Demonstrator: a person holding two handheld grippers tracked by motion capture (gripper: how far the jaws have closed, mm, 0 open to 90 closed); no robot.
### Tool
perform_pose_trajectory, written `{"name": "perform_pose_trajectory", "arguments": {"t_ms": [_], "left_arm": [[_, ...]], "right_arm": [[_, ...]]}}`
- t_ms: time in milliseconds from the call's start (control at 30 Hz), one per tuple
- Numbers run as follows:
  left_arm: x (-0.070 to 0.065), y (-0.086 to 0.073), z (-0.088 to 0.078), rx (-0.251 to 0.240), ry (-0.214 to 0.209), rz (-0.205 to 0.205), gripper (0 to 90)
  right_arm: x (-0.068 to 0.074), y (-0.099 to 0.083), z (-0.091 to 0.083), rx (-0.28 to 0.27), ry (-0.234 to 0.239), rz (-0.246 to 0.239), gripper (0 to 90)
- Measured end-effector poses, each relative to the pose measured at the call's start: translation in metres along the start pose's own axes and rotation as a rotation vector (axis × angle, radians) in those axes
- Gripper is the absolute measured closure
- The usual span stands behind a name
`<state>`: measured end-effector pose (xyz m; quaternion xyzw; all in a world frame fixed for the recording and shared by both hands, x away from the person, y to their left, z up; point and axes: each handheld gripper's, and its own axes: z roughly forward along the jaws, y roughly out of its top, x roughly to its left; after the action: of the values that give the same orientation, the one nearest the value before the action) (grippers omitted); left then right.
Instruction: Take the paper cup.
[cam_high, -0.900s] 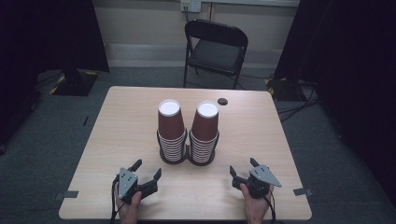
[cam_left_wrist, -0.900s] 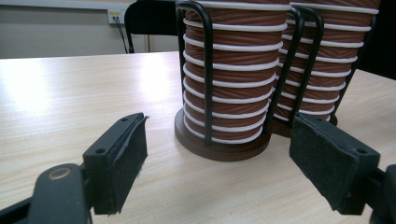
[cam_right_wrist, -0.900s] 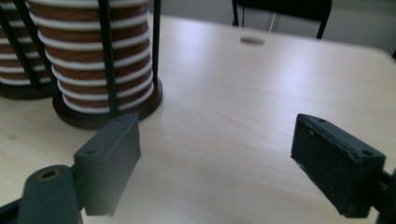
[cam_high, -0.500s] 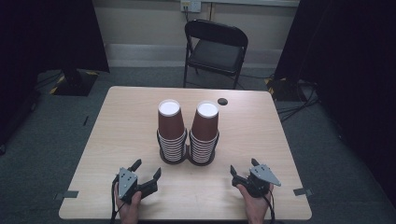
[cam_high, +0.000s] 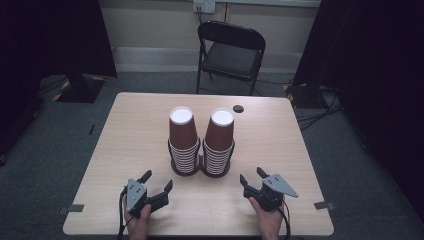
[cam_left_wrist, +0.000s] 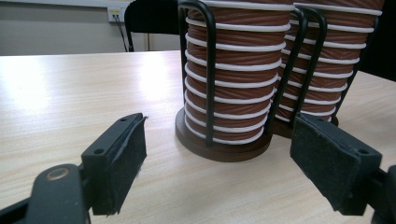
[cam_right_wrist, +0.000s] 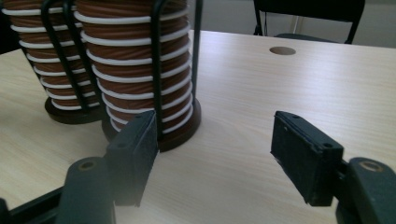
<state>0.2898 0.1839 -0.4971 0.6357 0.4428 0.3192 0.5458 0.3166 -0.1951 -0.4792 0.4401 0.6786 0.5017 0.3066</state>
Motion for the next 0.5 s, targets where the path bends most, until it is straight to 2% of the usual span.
{"name": "perform_pose_trajectory", "arguments": {"t_ms": [67, 133, 233, 300, 367, 400, 500], "left_arm": [[0.000, 0.000, 0.000, 0.003, -0.005, -0.001, 18.3], [0.000, 0.000, 0.001, 0.010, -0.019, 0.006, 17.1], [-0.001, 0.000, 0.001, 0.011, -0.017, 0.010, 16.9], [-0.001, 0.000, 0.001, 0.010, -0.018, 0.014, 16.9], [-0.001, 0.000, 0.001, 0.011, -0.020, 0.016, 16.9], [-0.001, 0.000, 0.001, 0.010, -0.021, 0.014, 16.9], [-0.001, 0.000, 0.001, 0.009, -0.024, 0.019, 16.9]], "right_arm": [[0.003, 0.002, 0.000, -0.002, 0.007, -0.010, 32.1], [0.005, 0.006, 0.000, 0.004, 0.046, -0.012, 32.8], [0.007, 0.008, 0.000, 0.004, 0.037, -0.016, 33.1], [0.008, 0.011, -0.001, -0.012, 0.048, -0.017, 33.6], [0.009, 0.013, -0.002, -0.008, 0.053, -0.013, 33.6], [0.009, 0.015, -0.002, 0.001, 0.071, -0.013, 33.6], [0.011, 0.021, -0.002, 0.010, 0.104, -0.003, 28.4]]}}
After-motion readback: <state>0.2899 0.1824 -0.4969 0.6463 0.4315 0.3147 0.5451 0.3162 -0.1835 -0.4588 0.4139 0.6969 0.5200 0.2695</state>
